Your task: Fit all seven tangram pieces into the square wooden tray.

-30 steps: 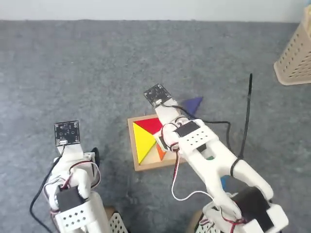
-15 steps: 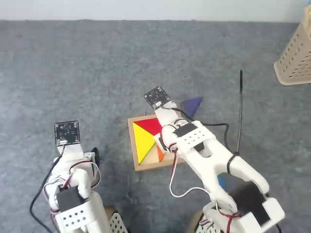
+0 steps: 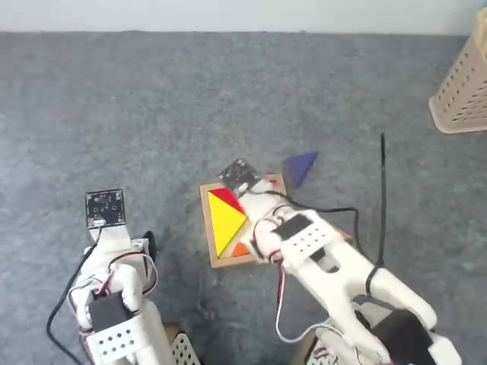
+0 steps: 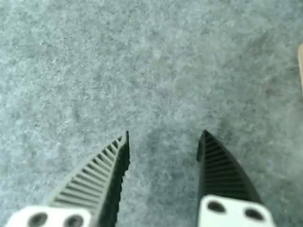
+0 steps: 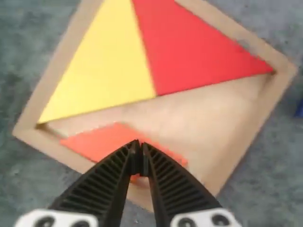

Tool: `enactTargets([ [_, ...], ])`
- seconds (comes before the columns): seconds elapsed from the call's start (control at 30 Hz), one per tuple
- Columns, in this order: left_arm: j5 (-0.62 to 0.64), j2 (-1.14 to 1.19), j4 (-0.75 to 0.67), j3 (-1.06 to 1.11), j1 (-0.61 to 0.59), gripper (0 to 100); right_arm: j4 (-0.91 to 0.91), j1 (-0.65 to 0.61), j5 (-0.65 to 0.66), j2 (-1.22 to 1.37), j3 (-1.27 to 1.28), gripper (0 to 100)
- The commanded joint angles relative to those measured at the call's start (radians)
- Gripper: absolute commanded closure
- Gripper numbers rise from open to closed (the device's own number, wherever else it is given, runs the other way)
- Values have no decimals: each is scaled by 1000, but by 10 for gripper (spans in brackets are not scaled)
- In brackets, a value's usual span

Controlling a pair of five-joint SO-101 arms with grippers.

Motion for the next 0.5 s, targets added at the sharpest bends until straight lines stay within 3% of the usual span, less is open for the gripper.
enactTargets([
  [0.0,9,-12,3,-5,6,775,-12,-59,14,-10,3,992],
  [0.47,9,-12,3,-5,6,775,-59,-139,63,8,5,992],
])
